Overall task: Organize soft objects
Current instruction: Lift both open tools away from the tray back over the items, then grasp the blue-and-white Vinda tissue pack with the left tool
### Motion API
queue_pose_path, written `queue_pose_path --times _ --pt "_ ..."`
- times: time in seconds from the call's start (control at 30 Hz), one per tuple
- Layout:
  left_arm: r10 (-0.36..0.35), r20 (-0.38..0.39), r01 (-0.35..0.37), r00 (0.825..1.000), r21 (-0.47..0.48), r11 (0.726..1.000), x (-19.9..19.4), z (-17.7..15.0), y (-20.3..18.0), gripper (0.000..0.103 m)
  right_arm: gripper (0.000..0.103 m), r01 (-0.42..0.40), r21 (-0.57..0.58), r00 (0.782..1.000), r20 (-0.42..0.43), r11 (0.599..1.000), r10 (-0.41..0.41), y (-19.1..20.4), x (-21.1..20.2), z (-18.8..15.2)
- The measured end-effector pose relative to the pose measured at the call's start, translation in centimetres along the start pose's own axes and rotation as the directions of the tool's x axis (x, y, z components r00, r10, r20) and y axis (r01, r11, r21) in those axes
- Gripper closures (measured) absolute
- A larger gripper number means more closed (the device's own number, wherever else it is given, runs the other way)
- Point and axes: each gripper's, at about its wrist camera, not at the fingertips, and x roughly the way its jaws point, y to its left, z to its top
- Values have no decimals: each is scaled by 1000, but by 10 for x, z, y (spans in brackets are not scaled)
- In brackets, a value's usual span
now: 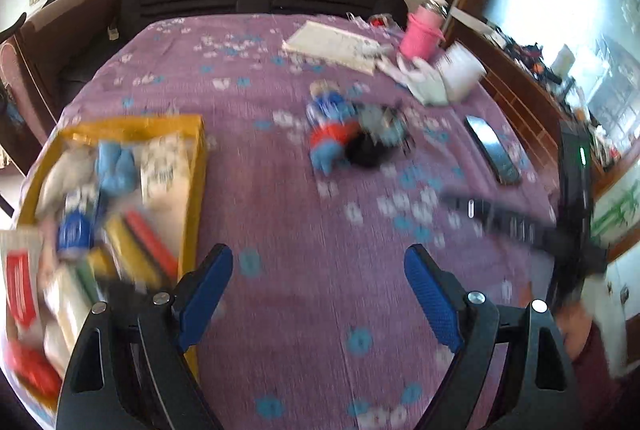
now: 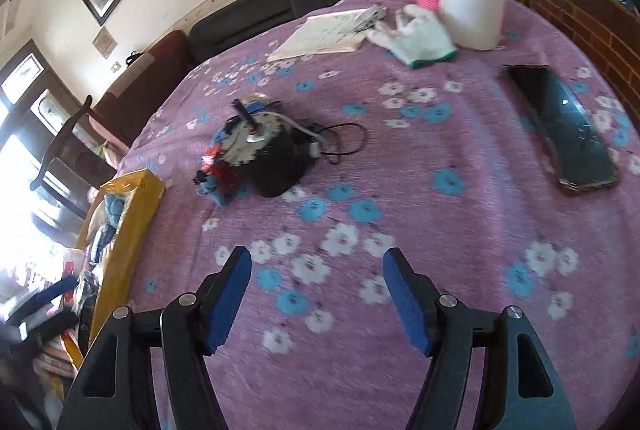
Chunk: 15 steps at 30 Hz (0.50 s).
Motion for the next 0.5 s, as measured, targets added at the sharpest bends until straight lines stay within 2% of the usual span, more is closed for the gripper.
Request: queue_pose_path --times 0.17,0.23,0.33,0.43,0.5 --pt "-71 13 72 997 -123 990 23 53 37 16 30 -101 15 994 -39 995 102 35 34 8" --pt "-82 27 85 996 -154 984 34 69 50 16 30 -110 4 993 -49 994 110 55 50 11" --pt "-99 1 97 995 -191 977 65 96 66 16 30 -54 -30 998 -20 998 54 84 73 17" --pt "-110 -44 99 993 -202 974 96 112 76 16 30 35 -72 999 35 997 -33 106 90 21" --pt "-118 -72 102 990 -201 974 115 119 77 16 30 59 -78 998 36 995 -56 112 100 22"
